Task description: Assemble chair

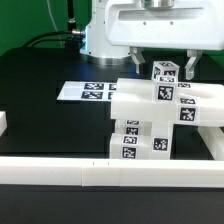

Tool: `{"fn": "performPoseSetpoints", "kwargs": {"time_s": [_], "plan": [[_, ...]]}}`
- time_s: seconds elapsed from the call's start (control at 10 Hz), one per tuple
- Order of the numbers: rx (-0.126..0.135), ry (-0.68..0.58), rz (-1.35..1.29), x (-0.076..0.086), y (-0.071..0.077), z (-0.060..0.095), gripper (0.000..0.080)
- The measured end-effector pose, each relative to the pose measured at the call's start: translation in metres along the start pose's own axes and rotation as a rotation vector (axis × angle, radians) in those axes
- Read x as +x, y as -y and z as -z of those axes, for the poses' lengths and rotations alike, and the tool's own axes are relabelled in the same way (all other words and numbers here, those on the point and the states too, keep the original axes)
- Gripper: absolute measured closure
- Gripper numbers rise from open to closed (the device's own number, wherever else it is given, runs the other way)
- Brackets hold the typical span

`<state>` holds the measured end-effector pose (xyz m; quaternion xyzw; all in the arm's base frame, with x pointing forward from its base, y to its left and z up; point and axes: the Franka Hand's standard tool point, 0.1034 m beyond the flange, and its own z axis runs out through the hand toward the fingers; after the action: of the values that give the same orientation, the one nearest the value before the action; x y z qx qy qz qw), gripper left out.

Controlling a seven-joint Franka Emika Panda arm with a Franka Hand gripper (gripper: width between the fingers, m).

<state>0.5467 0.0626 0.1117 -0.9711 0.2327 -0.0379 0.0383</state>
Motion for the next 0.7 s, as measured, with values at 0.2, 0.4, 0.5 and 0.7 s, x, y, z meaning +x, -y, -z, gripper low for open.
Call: {"fn": "performPoseSetpoints", "kwargs": {"time_s": [0.2,0.4,0.5,0.7], "plan": [[-0.011,-0.005,0.231,0.0021,-0.0012,0.0007,0.0151],[-0.02,-0.011,0.395,0.0035,-0.0021,0.001,0.0151],[-0.023,-0.01,0.459,0.0031,-0.0018,0.0008,0.0151],[-0.023,-0.009,0.516,0.0032,-0.0022,0.0008,0.0164]]}}
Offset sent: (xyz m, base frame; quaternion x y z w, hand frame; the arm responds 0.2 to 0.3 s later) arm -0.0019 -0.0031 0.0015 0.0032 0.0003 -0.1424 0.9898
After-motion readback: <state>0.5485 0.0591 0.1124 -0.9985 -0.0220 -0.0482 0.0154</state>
